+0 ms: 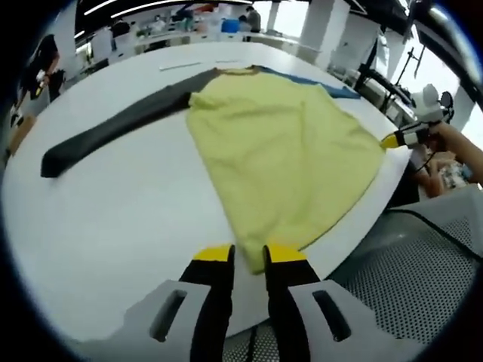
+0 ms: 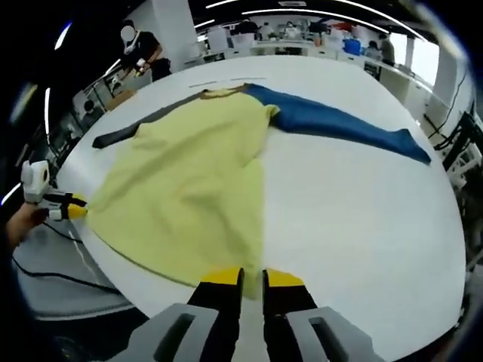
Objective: Fold the garment on the visible template until the final outline fits inside the template.
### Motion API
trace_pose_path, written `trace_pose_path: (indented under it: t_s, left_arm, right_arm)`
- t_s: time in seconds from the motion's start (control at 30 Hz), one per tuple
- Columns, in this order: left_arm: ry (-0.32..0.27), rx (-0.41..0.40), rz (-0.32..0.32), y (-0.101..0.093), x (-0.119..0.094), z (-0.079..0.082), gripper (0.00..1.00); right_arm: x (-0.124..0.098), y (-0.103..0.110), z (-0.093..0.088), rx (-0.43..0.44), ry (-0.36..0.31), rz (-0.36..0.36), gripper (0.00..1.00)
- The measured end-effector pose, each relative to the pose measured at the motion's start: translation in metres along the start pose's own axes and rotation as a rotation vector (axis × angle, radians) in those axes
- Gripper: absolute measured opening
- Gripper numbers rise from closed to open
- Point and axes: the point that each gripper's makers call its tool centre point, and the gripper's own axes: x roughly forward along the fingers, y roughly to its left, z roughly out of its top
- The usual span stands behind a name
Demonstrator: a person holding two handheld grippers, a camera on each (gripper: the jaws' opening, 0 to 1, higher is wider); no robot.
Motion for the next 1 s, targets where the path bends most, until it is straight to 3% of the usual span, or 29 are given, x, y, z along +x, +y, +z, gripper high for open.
trace_pose_path:
  t_s: [0.3,0.67,1.0]
  left_arm:
    - [0.01,0.032,0.004,-0.001,0.0,0.0,0.01]
    - [0.02,0.043,0.008,-0.001,-0.002,0.0,0.01]
    - [0.038,0.059,0.003,-0.003,-0.003,-0.002,0.01]
  right_arm:
    - [-0.006,0.003,-0.004,0.023,0.023,0.007,0.0]
    - [-0.017,0.015,-0.026,0.037,0.047,-0.059,0.0]
    - [-0.02,0.01,-0.023,0.072,0.033,-0.046,0.0]
